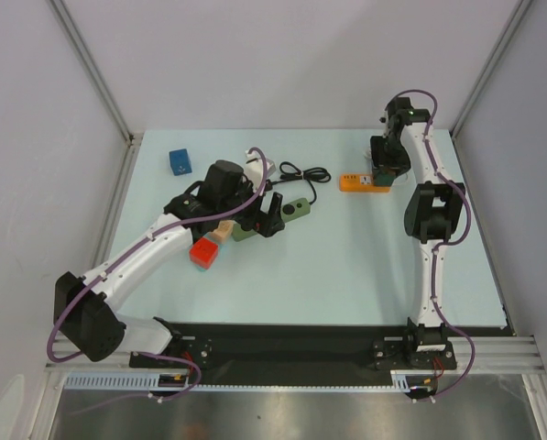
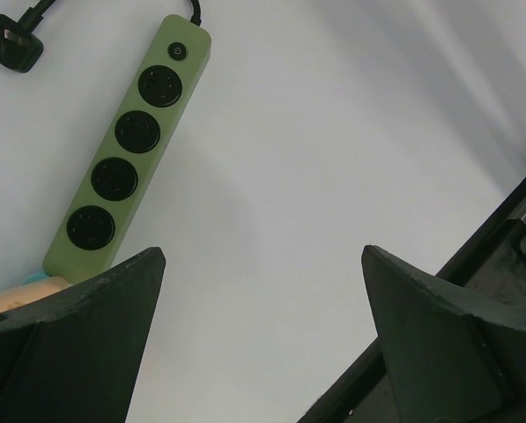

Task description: Insert the plug

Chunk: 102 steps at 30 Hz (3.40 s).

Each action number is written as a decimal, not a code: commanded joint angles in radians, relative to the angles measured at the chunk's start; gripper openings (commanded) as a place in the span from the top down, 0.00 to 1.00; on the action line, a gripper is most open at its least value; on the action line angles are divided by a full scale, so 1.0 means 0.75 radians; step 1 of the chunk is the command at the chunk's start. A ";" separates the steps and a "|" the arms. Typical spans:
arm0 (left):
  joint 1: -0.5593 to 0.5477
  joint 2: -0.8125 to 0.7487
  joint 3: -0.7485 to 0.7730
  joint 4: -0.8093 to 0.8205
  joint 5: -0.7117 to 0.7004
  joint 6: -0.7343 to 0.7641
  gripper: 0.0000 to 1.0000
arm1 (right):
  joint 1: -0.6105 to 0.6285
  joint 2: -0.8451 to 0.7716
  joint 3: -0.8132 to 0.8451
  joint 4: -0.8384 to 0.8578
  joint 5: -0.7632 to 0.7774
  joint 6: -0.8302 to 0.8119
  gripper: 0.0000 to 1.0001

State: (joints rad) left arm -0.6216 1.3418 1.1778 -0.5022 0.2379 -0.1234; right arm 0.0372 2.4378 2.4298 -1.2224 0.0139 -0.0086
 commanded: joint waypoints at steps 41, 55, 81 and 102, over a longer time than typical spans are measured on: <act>0.005 -0.028 -0.004 0.027 0.004 -0.001 0.00 | 0.018 -0.103 0.061 0.102 0.020 -0.130 1.00; 0.013 -0.030 -0.004 0.031 0.018 -0.007 0.00 | 0.030 -0.140 0.059 0.106 0.057 -0.138 1.00; 0.023 -0.038 -0.006 0.038 0.037 -0.011 0.00 | 0.000 -0.111 -0.143 0.202 -0.076 -0.203 1.00; 0.031 -0.038 -0.008 0.038 0.037 -0.009 0.00 | 0.016 -0.070 -0.301 0.358 -0.092 -0.210 1.00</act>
State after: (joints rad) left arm -0.6056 1.3418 1.1740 -0.4957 0.2478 -0.1234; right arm 0.0429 2.3547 2.2414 -1.0199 -0.0143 -0.1787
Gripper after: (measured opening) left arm 0.996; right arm 0.641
